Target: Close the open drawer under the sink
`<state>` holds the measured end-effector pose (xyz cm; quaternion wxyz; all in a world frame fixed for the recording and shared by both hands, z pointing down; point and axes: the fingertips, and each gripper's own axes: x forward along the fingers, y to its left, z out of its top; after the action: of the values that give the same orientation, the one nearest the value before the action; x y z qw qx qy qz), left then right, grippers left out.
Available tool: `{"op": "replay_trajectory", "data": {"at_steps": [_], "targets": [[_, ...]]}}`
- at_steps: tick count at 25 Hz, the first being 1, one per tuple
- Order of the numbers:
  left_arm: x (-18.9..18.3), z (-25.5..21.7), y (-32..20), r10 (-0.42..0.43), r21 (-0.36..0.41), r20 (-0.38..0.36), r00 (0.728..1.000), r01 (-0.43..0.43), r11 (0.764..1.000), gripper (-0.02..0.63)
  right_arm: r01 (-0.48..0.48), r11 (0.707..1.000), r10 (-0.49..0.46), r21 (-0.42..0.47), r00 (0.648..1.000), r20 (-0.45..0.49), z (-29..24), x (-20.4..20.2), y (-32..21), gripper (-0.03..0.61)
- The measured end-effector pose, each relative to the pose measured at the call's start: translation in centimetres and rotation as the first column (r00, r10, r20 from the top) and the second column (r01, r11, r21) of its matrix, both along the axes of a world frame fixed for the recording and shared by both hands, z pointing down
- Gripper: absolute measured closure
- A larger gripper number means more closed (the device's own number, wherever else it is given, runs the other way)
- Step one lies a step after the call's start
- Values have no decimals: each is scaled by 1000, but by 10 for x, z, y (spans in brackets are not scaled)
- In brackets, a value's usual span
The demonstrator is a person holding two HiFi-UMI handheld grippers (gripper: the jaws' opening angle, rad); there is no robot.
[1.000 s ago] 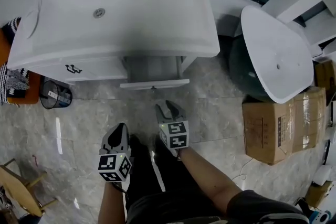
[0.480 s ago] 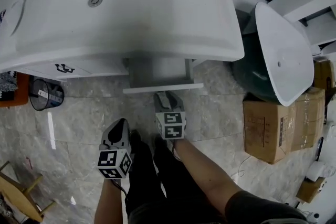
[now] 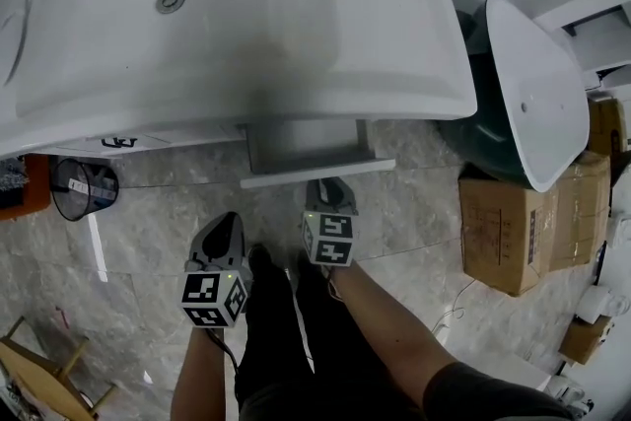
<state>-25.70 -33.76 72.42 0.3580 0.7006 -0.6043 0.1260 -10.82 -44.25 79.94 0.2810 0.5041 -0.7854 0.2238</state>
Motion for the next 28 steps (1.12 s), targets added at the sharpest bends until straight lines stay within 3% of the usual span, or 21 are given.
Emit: {"op": "replay_trajectory", "data": {"at_steps": [3,10,16,28], "targets": [[-2,2,-5,23,-1,3,1000,-23,1000,594,-25,1000,25,1,1000,-7,0,-1,-1,522],[-2,8,-13,58,-9,-7,998,-58,998,594,32,999,-32,24,999,2,-1,-11,-26,522],[-2,12,-20,79,-16,-13,997,-79,997,594,21,999,-21,35,1000,14,-1,-20,-52,522],[-7,13,-26,69,-23,-1,998,-69,997,594,11,1000,-12,23,999,42,-5,-41,-110,520]]}}
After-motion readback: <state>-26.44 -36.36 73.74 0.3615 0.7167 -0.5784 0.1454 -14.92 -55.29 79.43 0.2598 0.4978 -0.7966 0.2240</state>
